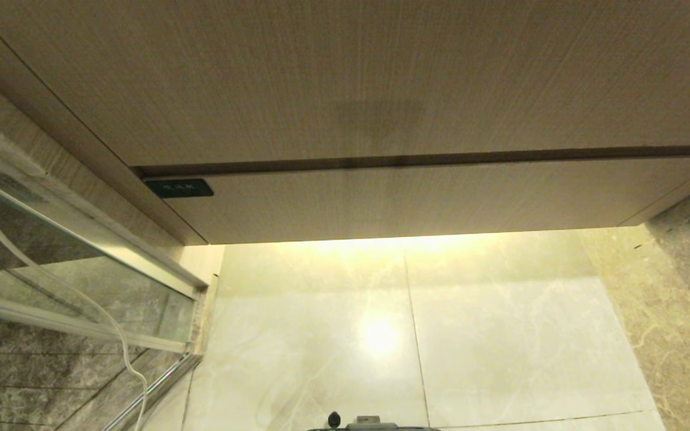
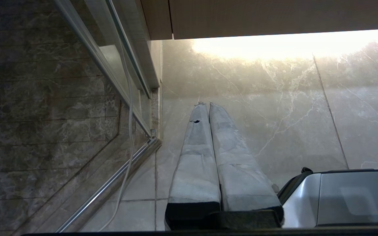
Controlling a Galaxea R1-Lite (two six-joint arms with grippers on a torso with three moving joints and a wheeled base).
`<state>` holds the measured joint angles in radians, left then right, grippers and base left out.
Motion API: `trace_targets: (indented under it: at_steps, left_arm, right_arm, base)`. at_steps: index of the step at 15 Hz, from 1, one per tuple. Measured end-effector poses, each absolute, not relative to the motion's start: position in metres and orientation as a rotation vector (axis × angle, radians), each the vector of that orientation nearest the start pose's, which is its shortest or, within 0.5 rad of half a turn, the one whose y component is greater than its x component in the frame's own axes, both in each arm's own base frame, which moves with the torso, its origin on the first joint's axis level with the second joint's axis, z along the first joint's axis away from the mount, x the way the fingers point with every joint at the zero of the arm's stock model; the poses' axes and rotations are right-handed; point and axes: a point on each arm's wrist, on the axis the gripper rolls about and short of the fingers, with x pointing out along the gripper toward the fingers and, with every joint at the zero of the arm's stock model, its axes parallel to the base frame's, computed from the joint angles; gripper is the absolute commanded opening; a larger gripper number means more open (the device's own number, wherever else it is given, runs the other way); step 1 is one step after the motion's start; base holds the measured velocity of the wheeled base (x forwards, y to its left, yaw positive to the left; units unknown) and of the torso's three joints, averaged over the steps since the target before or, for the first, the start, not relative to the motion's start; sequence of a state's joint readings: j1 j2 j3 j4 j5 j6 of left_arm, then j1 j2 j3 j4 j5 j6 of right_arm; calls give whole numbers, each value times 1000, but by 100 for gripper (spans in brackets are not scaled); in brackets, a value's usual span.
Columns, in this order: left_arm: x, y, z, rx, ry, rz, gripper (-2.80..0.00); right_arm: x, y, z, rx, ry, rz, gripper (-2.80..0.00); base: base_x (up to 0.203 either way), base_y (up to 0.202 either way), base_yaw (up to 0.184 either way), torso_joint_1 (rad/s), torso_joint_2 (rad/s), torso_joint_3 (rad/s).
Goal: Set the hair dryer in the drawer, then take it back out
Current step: Pull open the drawer
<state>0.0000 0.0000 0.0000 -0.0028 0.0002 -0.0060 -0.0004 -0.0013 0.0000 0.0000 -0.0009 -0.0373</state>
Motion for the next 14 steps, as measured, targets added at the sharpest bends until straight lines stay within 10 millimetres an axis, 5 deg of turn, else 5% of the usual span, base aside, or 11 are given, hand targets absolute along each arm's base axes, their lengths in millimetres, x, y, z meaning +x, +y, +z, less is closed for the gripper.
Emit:
trace_targets:
  at_steps: [6, 8, 11, 14]
  left_arm:
    - [-23, 0, 76, -6, -2, 1, -280]
    - [-23, 0, 76, -5, -3, 1, -280]
    - [-23, 0, 76, -5, -3, 1, -280]
    - [-23, 0, 76, -5, -2, 1, -280]
  right_arm:
    - [-25, 0, 81, -55, -16, -3, -280]
    - [-37, 0, 113, -55, -72, 3, -280]
    - [-82, 1, 193, -57, -182, 56, -280]
    - [-106, 4, 259, -59, -93, 155, -280]
  base:
    - [0, 0, 0, 0, 0, 0]
    - [0, 0, 0, 0, 0, 0]
    - [0, 0, 0, 0, 0, 0]
    - [0, 0, 0, 0, 0, 0]
